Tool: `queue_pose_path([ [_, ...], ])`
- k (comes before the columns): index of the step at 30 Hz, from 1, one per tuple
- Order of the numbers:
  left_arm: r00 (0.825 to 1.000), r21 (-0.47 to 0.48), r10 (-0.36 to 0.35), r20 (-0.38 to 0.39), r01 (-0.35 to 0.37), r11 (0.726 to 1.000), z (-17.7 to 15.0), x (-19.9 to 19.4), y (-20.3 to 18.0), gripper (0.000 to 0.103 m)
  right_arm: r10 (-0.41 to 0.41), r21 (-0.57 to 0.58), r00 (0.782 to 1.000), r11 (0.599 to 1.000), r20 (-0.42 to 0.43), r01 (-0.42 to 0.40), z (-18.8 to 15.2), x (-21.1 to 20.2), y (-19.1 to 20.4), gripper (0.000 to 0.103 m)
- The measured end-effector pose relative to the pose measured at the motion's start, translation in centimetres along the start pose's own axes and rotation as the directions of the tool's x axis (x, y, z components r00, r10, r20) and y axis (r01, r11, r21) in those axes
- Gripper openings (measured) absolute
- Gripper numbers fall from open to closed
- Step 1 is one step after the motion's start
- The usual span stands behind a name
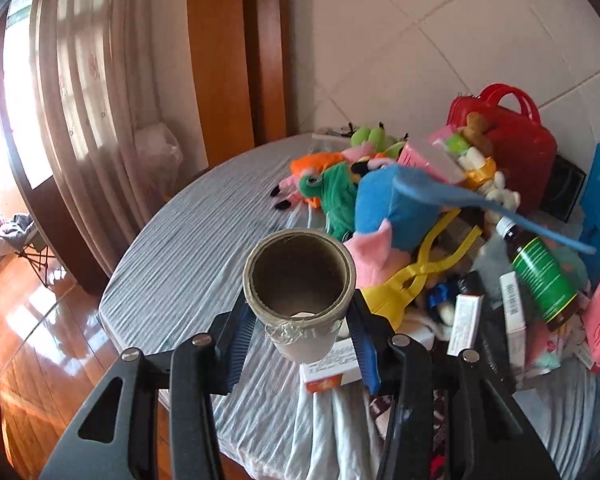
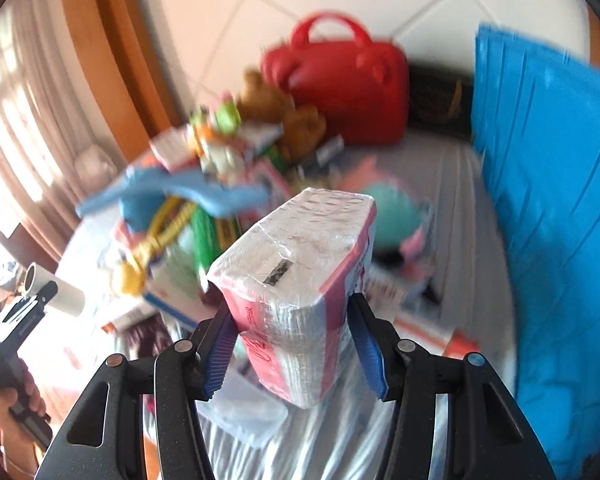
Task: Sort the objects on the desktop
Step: 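Carry the tape roll and tissue pack over the crate and open both tools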
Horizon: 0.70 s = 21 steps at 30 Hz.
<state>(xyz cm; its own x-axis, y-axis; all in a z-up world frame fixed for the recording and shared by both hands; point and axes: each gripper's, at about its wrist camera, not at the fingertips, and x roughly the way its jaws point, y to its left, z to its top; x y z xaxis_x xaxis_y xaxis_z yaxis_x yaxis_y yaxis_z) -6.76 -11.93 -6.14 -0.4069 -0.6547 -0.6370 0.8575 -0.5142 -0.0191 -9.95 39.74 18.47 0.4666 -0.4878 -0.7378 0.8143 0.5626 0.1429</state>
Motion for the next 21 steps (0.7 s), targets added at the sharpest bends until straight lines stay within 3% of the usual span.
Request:
queue_pose_path([
  [6, 0.987, 0.086, -0.12, 0.106, 0.111, 0.99, 4.9, -4.3, -5.4, 0.045, -0.005, 0.021, 0.987, 1.0, 0.159, 0.002, 3.1, -5.8, -1.1, 0.054],
  [11, 0.952, 0.177, -0.27, 0.146, 0.244, 0.954, 7.6, -7.7, -11.8, 0.045, -0.051, 0.048, 0.951, 0.998, 0.306, 0.038, 4.8, -12.8, -3.4, 0.054],
  [17, 0.866, 0.3, -0.478, 0.146, 0.422, 0.855, 9.4, -12.8, -20.8, 0.045, -0.137, 0.105, 0.893, 0.989, 0.428, 0.102, 5.5, -21.1, -7.6, 0.054],
  [21, 0.794, 0.372, -0.598, 0.111, 0.524, 0.766, 9.9, -16.4, -27.1, 0.045, -0.218, 0.139, 0.862, 0.975, 0.458, 0.173, 5.5, -25.5, -11.0, 0.054],
])
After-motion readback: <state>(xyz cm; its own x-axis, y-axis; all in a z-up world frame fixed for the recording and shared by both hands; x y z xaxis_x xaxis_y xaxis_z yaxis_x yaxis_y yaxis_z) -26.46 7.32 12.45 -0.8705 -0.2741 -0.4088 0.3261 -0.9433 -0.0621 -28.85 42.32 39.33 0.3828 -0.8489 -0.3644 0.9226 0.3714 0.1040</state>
